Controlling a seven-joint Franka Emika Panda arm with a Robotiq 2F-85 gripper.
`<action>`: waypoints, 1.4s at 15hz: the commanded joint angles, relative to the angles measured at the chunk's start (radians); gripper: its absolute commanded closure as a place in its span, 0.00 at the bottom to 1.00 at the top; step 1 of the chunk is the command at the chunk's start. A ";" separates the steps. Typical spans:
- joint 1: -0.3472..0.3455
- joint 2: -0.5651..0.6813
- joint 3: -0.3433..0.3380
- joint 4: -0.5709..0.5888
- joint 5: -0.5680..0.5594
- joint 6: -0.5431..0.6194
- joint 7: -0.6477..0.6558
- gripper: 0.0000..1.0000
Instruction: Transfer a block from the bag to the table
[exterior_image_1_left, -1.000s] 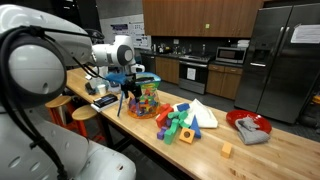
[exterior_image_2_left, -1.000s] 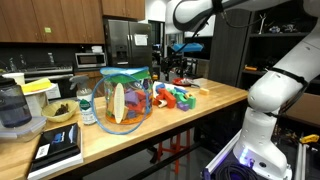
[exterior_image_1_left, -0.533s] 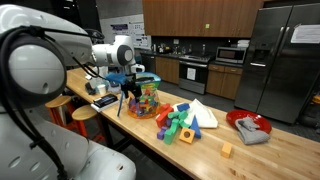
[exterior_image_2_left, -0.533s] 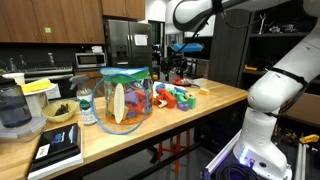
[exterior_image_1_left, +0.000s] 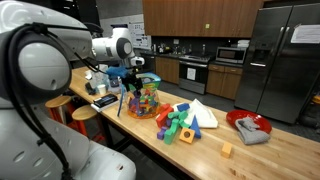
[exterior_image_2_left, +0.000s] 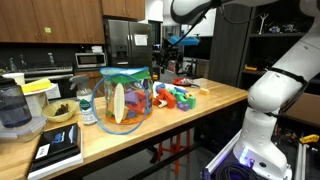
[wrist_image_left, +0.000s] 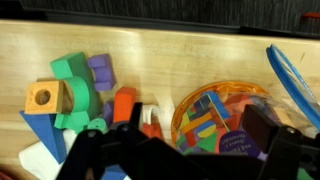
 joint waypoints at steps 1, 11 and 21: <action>-0.002 0.097 -0.003 0.128 -0.058 0.009 -0.013 0.00; 0.023 0.443 -0.015 0.521 -0.247 0.099 -0.055 0.00; 0.159 0.720 -0.031 0.767 -0.267 0.157 -0.151 0.00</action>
